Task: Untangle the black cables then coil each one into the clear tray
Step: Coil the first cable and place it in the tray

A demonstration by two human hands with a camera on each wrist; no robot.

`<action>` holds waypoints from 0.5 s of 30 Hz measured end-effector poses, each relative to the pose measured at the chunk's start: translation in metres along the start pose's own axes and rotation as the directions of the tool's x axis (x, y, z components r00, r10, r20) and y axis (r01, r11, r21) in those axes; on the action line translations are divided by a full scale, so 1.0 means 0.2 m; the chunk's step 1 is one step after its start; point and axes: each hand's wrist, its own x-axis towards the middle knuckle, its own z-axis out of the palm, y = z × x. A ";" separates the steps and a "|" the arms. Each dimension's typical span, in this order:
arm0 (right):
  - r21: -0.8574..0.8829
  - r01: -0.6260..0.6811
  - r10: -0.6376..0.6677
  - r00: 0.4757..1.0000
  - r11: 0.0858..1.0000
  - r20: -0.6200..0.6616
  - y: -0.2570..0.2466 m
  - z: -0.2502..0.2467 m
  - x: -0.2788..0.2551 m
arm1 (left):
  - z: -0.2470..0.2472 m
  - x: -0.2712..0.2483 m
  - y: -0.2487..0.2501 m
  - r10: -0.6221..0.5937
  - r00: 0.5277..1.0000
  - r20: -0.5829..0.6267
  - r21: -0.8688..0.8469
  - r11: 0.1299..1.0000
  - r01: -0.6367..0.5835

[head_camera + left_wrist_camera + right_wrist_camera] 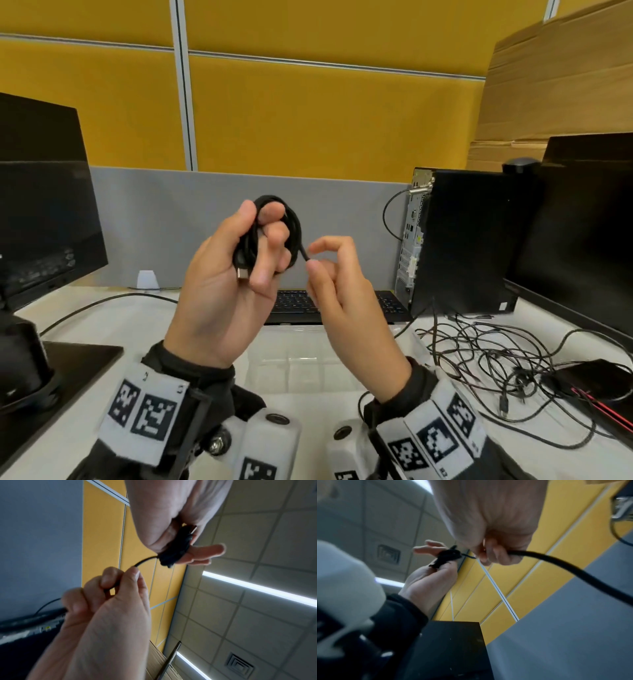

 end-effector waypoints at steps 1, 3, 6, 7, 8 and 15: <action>-0.070 -0.001 0.006 0.998 0.998 0.066 0.00 0.01 0.01 | -0.02 0.01 0.00 0.054 0.998 -0.034 0.017 0.998 -0.053; -0.213 0.004 0.052 0.965 0.977 0.257 -0.01 0.02 0.00 | -0.07 0.05 -0.02 0.144 0.987 -0.070 0.121 0.984 -0.134; -0.385 0.065 0.094 0.921 0.920 0.379 -0.01 0.03 -0.03 | -0.18 0.10 -0.04 0.239 0.967 -0.083 0.461 0.870 -0.176; -0.425 0.102 0.071 0.925 0.899 0.373 -0.02 0.02 -0.03 | -0.21 0.11 -0.05 0.282 0.957 -0.066 0.605 0.774 -0.187; -0.441 0.128 0.039 0.936 0.888 0.350 -0.03 -0.01 -0.02 | -0.25 0.11 -0.06 0.315 0.948 -0.034 0.724 0.662 -0.194; -0.573 0.186 -0.278 0.958 0.798 -0.076 -0.04 -0.22 0.04 | -0.21 0.07 -0.06 -0.192 0.975 0.116 0.859 0.512 -0.002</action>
